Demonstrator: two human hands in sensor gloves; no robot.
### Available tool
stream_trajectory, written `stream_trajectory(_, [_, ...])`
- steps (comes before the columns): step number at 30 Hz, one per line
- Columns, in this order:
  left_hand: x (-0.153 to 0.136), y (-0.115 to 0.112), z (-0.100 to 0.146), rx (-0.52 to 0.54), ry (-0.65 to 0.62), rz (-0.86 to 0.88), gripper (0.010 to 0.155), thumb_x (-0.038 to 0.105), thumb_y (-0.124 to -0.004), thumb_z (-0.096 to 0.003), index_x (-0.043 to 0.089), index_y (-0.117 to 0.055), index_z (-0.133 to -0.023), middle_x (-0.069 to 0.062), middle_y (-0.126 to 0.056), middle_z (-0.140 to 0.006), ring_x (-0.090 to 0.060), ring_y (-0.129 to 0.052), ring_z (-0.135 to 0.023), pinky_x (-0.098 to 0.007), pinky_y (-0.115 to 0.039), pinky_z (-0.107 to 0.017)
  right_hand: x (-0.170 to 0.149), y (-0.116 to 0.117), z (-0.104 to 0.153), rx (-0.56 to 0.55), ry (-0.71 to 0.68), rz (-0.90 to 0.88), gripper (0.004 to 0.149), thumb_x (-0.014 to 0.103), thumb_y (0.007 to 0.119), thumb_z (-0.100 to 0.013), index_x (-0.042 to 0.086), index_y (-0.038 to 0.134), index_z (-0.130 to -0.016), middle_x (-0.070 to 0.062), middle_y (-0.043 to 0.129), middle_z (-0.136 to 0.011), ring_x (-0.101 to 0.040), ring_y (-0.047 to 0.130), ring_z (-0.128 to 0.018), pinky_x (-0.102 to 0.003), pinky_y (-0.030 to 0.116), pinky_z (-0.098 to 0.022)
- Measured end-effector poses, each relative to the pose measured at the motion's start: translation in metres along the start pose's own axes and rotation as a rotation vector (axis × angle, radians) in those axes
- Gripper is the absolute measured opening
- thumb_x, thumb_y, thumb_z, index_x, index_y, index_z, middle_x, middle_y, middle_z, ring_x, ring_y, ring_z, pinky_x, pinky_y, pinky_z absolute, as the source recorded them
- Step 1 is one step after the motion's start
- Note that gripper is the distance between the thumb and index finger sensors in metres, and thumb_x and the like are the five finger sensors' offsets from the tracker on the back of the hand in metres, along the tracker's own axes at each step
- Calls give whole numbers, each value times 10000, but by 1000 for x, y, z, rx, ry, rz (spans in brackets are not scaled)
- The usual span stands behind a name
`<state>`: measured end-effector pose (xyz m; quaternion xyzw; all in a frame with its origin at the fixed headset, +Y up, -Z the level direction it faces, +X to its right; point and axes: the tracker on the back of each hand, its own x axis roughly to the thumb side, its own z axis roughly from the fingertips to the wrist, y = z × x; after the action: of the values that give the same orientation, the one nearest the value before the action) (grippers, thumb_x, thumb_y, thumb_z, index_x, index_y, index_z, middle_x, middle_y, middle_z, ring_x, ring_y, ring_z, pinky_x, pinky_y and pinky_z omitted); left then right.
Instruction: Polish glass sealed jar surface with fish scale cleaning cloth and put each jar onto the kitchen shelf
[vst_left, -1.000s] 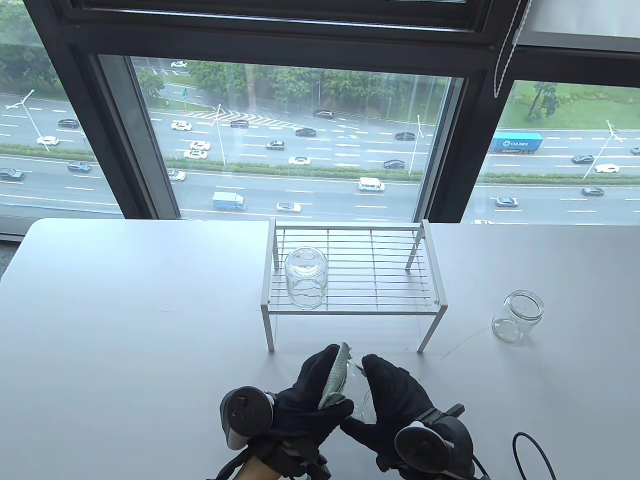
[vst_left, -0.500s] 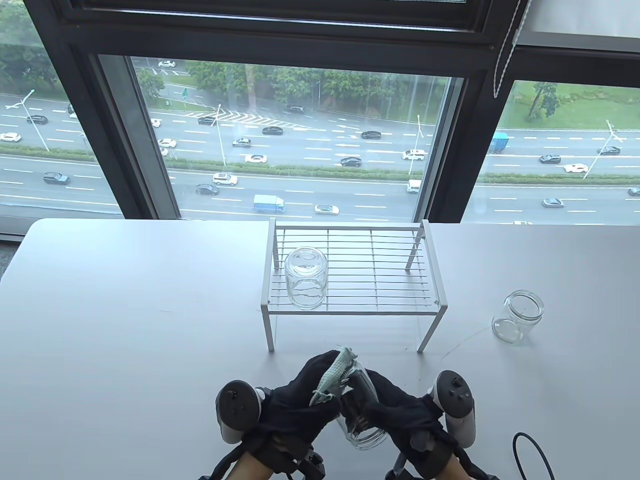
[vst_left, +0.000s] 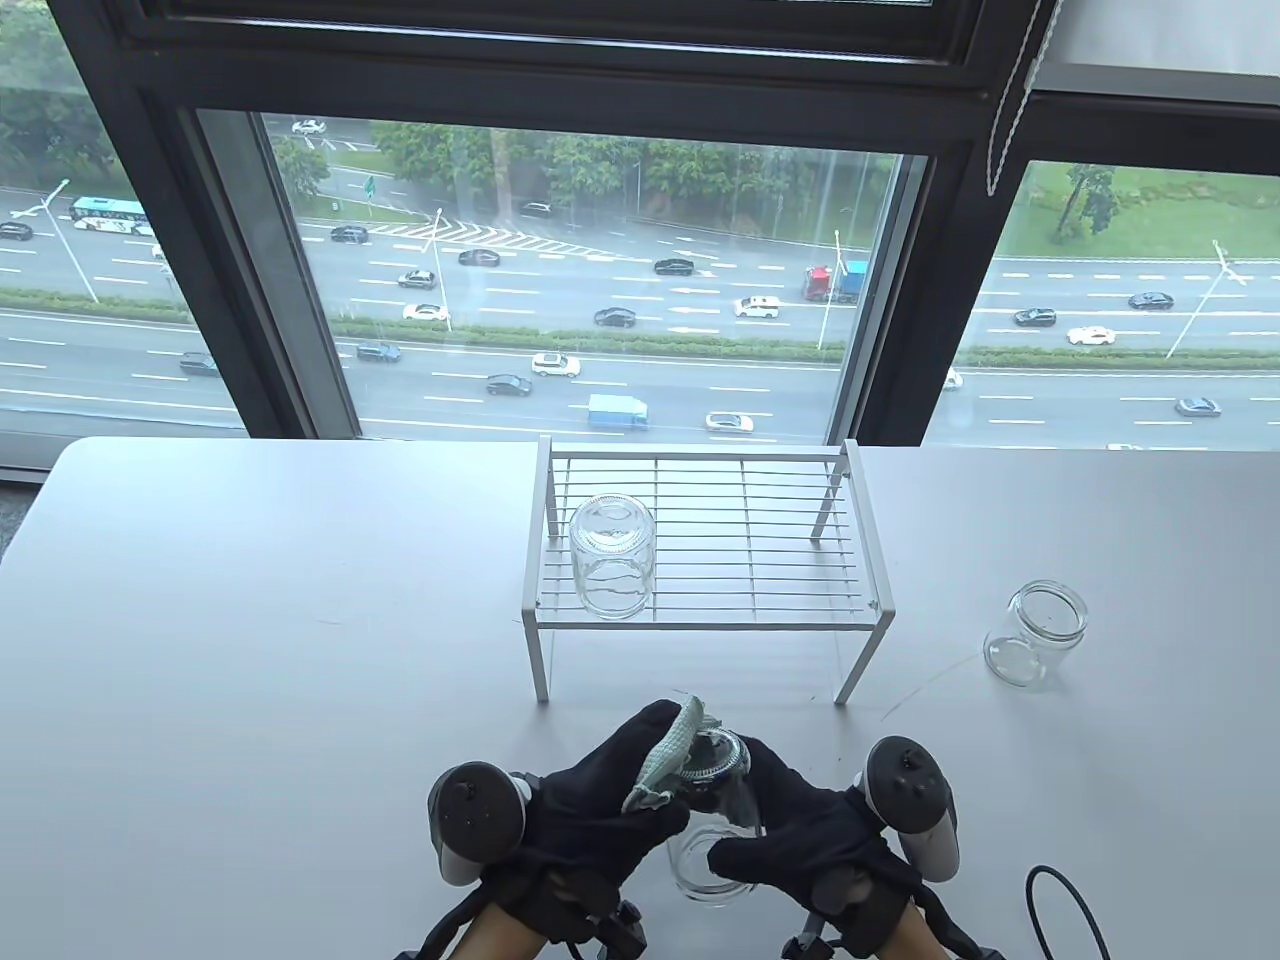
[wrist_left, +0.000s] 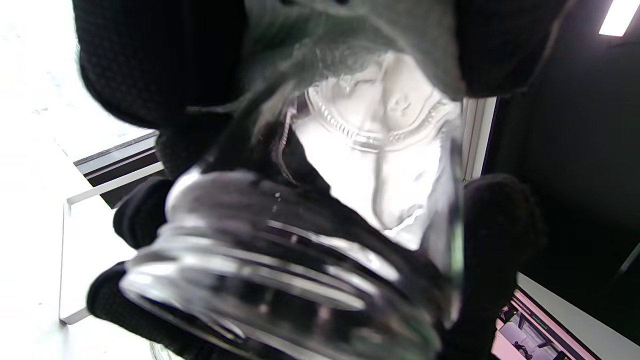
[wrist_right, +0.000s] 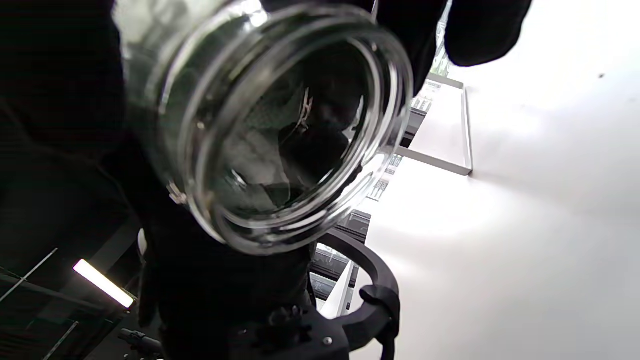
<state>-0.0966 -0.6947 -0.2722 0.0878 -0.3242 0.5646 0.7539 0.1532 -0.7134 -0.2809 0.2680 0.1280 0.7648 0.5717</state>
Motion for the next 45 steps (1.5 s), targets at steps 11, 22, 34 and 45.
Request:
stream_trajectory(11, [-11, 14, -2, -46, 128, -181, 567, 450, -831, -488, 120, -748, -941, -252, -972, -786, -451, -1058, -518, -432, -958, -308, 10, -7, 7, -283, -33, 305, 1116, 608, 996, -270, 76, 407, -1054, -152, 701, -1013, -405, 880, -830, -603, 664, -663])
stream_trajectory(22, [-33, 18, -3, -242, 325, -351, 570, 452, -834, -484, 122, -755, -943, -266, -958, -809, -475, -1039, -545, -456, -945, -328, 20, -19, 6, -447, -51, 416, 1122, 596, 995, -280, 87, 370, -1060, -143, 665, -1031, -396, 865, -854, -592, 654, -679])
stream_trajectory(34, [-36, 17, -3, -285, 362, -357, 569, 454, -832, -486, 131, -758, -948, -275, -945, -827, -485, -1029, -566, -467, -938, -344, 46, -54, -39, -577, -64, 490, 1117, 569, 1000, -292, 100, 342, -1063, -130, 633, -1055, -417, 832, -884, -604, 626, -692])
stream_trajectory(45, [-37, 16, -3, -304, 366, -362, 574, 459, -828, -487, 131, -754, -952, -276, -939, -835, -491, -1023, -576, -473, -934, -351, 50, -71, -96, -622, 16, 477, 1114, 551, 1002, -300, 108, 325, -1065, -130, 617, -1065, -444, 818, -894, -631, 616, -684])
